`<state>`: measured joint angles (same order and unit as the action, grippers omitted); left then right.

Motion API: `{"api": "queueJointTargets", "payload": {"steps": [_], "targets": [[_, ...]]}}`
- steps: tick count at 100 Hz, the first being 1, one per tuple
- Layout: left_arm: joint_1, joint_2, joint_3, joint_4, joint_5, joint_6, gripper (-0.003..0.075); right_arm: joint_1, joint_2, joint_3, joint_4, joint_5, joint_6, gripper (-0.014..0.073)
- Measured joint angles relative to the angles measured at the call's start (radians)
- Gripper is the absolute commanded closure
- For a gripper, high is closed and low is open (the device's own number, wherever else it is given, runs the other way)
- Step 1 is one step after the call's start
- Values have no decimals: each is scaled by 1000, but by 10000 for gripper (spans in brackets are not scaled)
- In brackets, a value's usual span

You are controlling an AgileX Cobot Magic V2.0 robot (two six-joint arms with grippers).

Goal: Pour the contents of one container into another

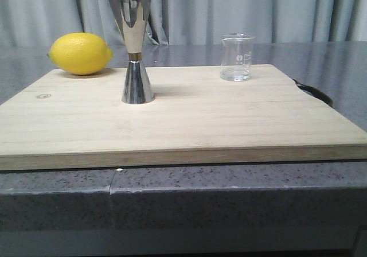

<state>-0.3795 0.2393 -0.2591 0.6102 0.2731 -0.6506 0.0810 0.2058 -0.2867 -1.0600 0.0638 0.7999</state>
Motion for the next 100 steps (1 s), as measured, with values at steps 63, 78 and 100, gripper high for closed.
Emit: {"api": "queueJointTargets", "payload": {"steps": [63,78,100], "targets": [[188,-130,251,-677,-421,719,739,0,0,0,0,0,0,659],[217,-157,255,-679,-405,719,739,0,0,0,0,0,0,659],[217,-240,255,-679,-316,716,739,0,0,0,0,0,0,659]]}}
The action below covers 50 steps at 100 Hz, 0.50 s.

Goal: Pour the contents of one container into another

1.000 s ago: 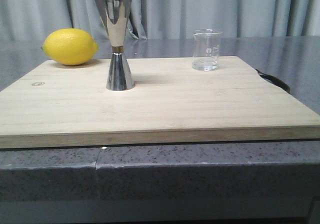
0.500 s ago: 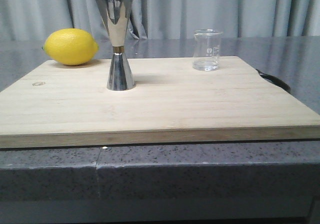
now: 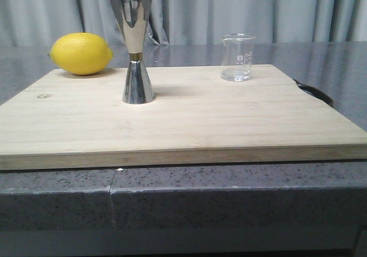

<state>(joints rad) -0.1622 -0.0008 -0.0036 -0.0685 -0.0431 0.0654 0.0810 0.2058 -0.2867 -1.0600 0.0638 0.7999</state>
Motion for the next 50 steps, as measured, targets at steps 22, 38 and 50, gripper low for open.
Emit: {"api": "queueJointTargets", "payload": {"steps": [22,38,50], "targets": [[0,-4,0,0,8,-9,739,0,0,0,0,0,0,659],[0,-4,0,0,27,-12,739,0,0,0,0,0,0,659],[0,-4,0,0,32,-12,739,0,0,0,0,0,0,659]]}}
